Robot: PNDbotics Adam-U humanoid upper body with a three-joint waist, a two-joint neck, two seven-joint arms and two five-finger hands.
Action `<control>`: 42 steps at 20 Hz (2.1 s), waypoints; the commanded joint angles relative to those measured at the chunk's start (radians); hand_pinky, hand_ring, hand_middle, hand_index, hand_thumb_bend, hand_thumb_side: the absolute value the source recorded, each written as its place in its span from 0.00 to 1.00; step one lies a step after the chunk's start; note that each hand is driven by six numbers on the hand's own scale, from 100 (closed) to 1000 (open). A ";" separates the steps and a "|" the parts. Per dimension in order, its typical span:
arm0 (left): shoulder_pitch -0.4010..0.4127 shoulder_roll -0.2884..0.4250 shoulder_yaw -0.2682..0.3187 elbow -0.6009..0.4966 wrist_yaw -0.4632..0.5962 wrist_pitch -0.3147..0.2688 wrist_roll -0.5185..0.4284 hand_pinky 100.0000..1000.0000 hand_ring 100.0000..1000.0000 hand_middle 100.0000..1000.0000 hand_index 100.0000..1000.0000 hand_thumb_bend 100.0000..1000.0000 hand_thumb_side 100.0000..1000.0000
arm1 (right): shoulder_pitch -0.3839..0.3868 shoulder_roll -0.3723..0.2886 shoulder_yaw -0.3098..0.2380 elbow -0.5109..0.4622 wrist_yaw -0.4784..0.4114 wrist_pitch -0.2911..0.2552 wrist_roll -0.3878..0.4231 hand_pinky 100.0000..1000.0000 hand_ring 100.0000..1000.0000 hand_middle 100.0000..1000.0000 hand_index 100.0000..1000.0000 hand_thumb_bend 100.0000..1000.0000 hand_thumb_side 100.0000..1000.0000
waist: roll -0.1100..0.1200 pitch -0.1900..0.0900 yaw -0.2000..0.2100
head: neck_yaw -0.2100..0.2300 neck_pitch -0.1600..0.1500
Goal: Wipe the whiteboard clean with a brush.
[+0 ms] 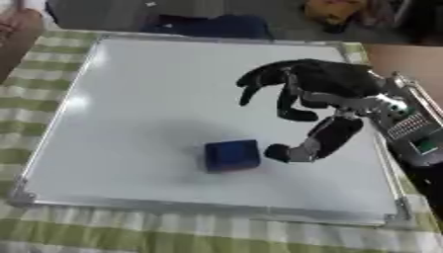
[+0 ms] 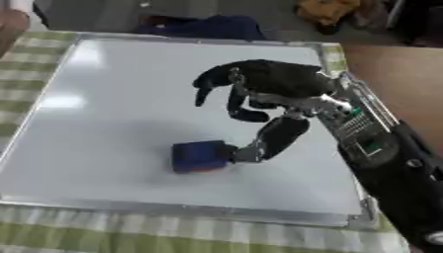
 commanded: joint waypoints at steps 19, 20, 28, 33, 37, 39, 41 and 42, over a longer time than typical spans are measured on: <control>-0.008 0.013 -0.003 -0.019 0.000 0.005 -0.009 0.47 0.50 0.48 0.35 0.04 1.00 | 0.015 0.028 0.039 0.052 0.236 0.013 0.032 0.85 0.89 0.56 0.03 0.32 0.61 | -0.003 -0.004 0.008 | -0.012 0.007; -0.009 0.013 -0.003 -0.019 0.000 0.005 -0.010 0.47 0.50 0.48 0.35 0.04 1.00 | 0.017 0.030 0.043 0.060 0.247 0.017 0.022 0.85 0.89 0.54 0.00 0.32 0.61 | -0.003 -0.004 0.009 | -0.013 0.007; -0.012 0.012 -0.005 -0.019 0.001 0.008 -0.012 0.47 0.50 0.48 0.35 0.04 1.00 | 0.016 0.047 0.065 0.101 0.326 0.030 -0.046 0.83 0.86 0.43 0.00 0.38 0.56 | -0.006 0.000 0.013 | -0.016 0.008; -0.014 0.011 -0.006 -0.019 0.000 0.011 -0.014 0.47 0.50 0.48 0.35 0.04 1.00 | 0.011 0.056 0.071 0.122 0.352 0.033 -0.088 0.83 0.86 0.51 0.00 0.36 0.55 | -0.010 0.003 0.018 | -0.019 0.006; -0.016 0.011 -0.006 -0.019 0.000 0.012 -0.015 0.47 0.50 0.48 0.35 0.04 1.00 | 0.012 0.057 0.070 0.127 0.368 0.039 -0.112 0.83 0.87 0.63 0.00 0.35 0.56 | -0.012 0.006 0.019 | -0.019 0.003; -0.017 0.011 -0.006 -0.019 0.000 0.013 -0.016 0.47 0.50 0.48 0.35 0.04 1.00 | 0.014 0.059 0.068 0.127 0.374 0.046 -0.121 0.83 0.87 0.67 0.00 0.35 0.56 | -0.013 0.008 0.019 | -0.018 0.001; -0.018 0.011 -0.006 -0.019 -0.001 0.014 -0.016 0.47 0.50 0.48 0.35 0.04 1.00 | 0.014 0.059 0.065 0.124 0.377 0.053 -0.128 0.83 0.88 0.71 0.00 0.34 0.56 | -0.014 0.009 0.019 | -0.018 -0.001; -0.018 0.011 -0.006 -0.019 -0.001 0.014 -0.017 0.47 0.50 0.48 0.35 0.04 1.00 | 0.014 0.059 0.064 0.122 0.378 0.054 -0.131 0.83 0.88 0.71 0.00 0.33 0.56 | -0.015 0.010 0.019 | -0.018 -0.002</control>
